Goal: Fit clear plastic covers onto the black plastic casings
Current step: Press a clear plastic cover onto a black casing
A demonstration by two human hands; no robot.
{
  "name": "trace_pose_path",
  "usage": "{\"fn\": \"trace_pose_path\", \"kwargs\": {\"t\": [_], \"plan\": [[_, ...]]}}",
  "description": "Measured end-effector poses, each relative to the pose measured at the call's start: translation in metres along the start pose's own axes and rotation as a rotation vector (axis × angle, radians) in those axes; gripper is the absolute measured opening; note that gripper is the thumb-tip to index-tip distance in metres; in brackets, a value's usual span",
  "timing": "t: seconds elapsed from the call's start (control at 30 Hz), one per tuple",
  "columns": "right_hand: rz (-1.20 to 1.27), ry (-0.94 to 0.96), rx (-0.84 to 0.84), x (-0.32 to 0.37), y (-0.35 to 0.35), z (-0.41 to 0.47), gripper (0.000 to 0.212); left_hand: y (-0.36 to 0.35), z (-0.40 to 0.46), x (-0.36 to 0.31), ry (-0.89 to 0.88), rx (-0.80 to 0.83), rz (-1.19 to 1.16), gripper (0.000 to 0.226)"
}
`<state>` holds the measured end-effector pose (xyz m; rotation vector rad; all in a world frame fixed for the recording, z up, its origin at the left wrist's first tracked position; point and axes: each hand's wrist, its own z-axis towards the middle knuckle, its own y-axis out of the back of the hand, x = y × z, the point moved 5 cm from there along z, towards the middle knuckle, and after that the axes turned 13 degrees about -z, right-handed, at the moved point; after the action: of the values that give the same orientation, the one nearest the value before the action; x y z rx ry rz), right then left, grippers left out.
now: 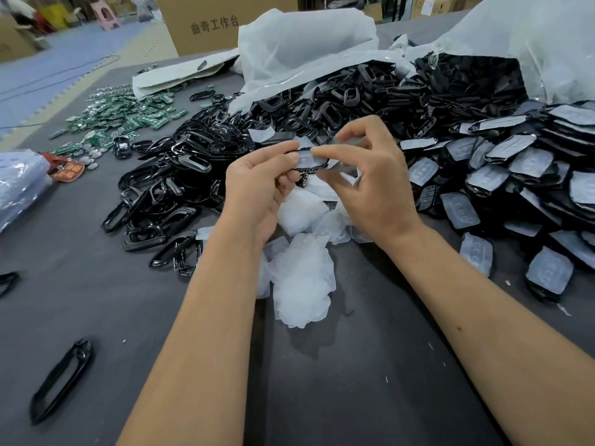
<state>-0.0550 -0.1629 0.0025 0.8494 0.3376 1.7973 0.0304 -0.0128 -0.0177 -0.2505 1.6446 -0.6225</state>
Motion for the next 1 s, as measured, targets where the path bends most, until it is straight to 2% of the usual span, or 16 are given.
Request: {"fn": "trace_pose_path", "kwargs": {"t": [0.13, 0.23, 0.37, 0.43, 0.53, 0.67, 0.73, 0.83, 1.0], "plan": [[-0.041, 0.051, -0.087, 0.005, 0.001, 0.001, 0.014, -0.001, -0.001, 0.001, 0.116, 0.021, -0.175, 0.01], [0.159, -0.206, -0.031, -0.006, -0.005, -0.001, 0.011, -0.003, -0.001, 0.005, 0.183, 0.026, -0.365, 0.03], [0.573, -0.515, 0.088, -0.02, -0.016, -0.003, 0.005, -0.009, -0.004, 0.008, 0.12, 0.068, -0.206, 0.011], [0.767, -0.59, 0.171, -0.02, -0.021, -0.005, 0.005, -0.009, -0.004, 0.008, 0.094, 0.071, -0.16, 0.016], [0.896, -0.672, 0.304, -0.023, -0.024, -0.007, 0.02, -0.009, -0.003, 0.006, 0.073, 0.098, -0.136, 0.022], [1.079, -0.687, 0.362, -0.026, -0.026, -0.006, 0.014, -0.012, -0.004, 0.006, 0.051, 0.082, -0.13, 0.011], [1.117, -0.663, 0.347, -0.026, -0.027, -0.006, 0.02, -0.013, -0.004, 0.007, 0.05, 0.069, -0.13, 0.01], [1.104, -0.635, 0.334, -0.027, -0.028, -0.006, 0.027, -0.014, -0.004, 0.007, 0.042, 0.059, -0.122, 0.011], [1.015, -0.635, 0.246, -0.032, -0.028, -0.007, 0.026, -0.014, -0.003, 0.01, 0.027, 0.059, -0.058, 0.01]]}}
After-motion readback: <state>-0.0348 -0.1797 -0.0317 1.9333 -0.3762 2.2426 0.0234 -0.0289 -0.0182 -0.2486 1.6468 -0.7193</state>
